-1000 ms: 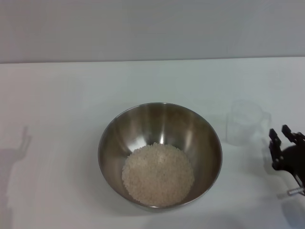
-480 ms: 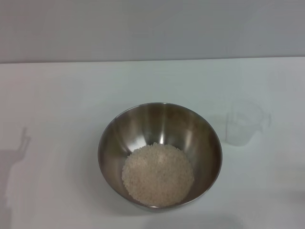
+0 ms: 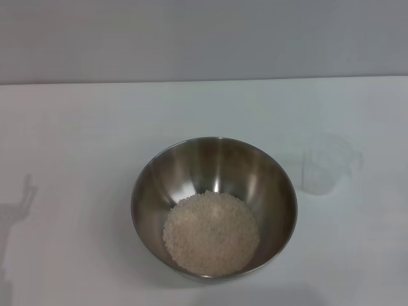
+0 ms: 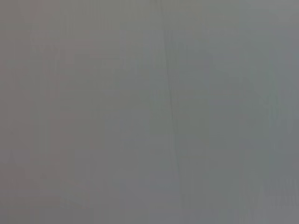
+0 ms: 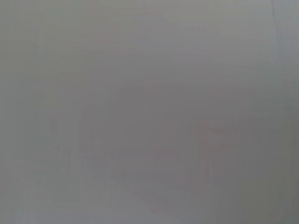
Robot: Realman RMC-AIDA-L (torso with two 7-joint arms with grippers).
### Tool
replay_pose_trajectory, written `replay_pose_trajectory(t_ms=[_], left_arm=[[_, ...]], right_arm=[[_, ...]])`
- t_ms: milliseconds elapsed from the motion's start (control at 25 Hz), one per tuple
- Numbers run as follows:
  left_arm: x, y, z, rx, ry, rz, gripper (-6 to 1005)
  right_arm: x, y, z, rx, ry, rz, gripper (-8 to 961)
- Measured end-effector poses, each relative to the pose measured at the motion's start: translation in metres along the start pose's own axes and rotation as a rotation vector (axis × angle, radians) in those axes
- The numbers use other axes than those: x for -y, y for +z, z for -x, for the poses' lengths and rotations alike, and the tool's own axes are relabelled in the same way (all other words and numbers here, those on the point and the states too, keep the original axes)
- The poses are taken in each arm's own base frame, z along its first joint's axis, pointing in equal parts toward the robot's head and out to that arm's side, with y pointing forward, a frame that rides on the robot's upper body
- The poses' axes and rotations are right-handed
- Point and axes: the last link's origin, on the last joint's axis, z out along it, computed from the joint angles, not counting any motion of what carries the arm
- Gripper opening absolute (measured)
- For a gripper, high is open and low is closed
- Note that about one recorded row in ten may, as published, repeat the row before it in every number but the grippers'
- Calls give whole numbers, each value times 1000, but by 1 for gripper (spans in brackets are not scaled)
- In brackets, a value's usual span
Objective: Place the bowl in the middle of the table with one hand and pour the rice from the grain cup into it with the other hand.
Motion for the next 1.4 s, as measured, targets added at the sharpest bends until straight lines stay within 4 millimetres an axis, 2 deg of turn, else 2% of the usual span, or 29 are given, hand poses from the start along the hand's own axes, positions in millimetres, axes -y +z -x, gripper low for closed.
replay_pose_trajectory(t_ms=[520,960,1160,1400], left_arm=[[1,1,9,55,33,22,860],[4,-2,12,71,48,23,860],[5,-2,13,74,51,22,860],[6,-2,14,84,60,20,860]], right_arm=[[-7,6,-2,-1,9,14,639],[-5,6,-2,-6,-6,6,638],[-14,13,-4,-1,-72,-16,638],[-20,16,-6,-13,-63,-15,639]])
